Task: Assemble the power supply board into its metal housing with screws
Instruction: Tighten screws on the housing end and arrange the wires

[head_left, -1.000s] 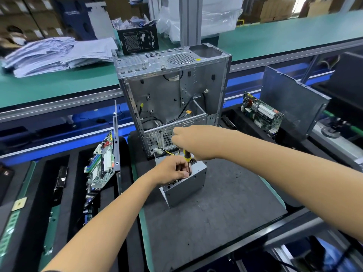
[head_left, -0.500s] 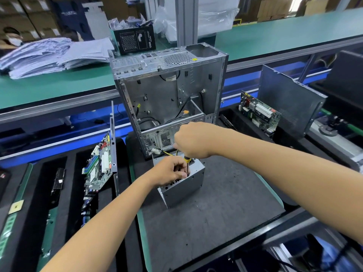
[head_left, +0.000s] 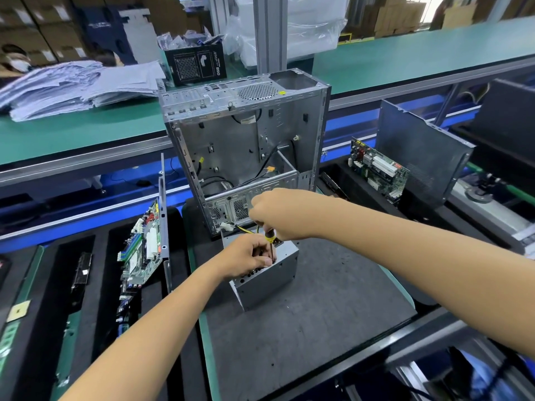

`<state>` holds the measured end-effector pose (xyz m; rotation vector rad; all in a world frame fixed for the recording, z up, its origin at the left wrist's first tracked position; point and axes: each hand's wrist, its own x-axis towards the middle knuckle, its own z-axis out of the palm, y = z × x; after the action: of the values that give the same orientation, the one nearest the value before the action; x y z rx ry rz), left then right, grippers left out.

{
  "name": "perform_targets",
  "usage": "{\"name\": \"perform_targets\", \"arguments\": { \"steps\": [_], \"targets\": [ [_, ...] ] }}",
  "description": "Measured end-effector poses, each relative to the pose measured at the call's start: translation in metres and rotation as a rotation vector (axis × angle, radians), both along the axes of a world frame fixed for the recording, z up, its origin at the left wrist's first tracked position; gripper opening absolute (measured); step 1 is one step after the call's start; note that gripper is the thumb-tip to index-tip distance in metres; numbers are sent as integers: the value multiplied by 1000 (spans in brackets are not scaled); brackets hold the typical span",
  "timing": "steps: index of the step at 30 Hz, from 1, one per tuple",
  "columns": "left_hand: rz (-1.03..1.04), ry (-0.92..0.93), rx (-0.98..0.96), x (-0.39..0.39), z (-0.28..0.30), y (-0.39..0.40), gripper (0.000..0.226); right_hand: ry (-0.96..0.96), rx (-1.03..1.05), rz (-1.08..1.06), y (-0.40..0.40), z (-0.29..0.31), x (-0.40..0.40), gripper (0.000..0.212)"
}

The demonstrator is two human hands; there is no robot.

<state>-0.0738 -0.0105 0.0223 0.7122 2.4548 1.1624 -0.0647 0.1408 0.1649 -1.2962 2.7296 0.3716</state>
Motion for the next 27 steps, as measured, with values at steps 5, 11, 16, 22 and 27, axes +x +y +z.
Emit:
{"name": "perform_targets", "arguments": {
  "steps": [5, 11, 16, 22, 27],
  "targets": [
    [2, -10, 18, 2, -1, 0, 6, 58, -6, 5, 5, -6, 1, 30],
    [19, -7, -24, 2, 2, 3, 15, -4, 28, -101, 1, 0, 4, 28],
    [27, -36, -25, 4, 6, 2, 16, -48, 59, -168, -8, 3, 4, 21],
    [0, -16, -22, 6, 7, 1, 8, -53, -17, -42, -3, 9, 7, 16],
    [-27, -5, -29, 4, 7, 1, 9, 18, -24, 31, 2, 2, 3, 10]
  ]
}}
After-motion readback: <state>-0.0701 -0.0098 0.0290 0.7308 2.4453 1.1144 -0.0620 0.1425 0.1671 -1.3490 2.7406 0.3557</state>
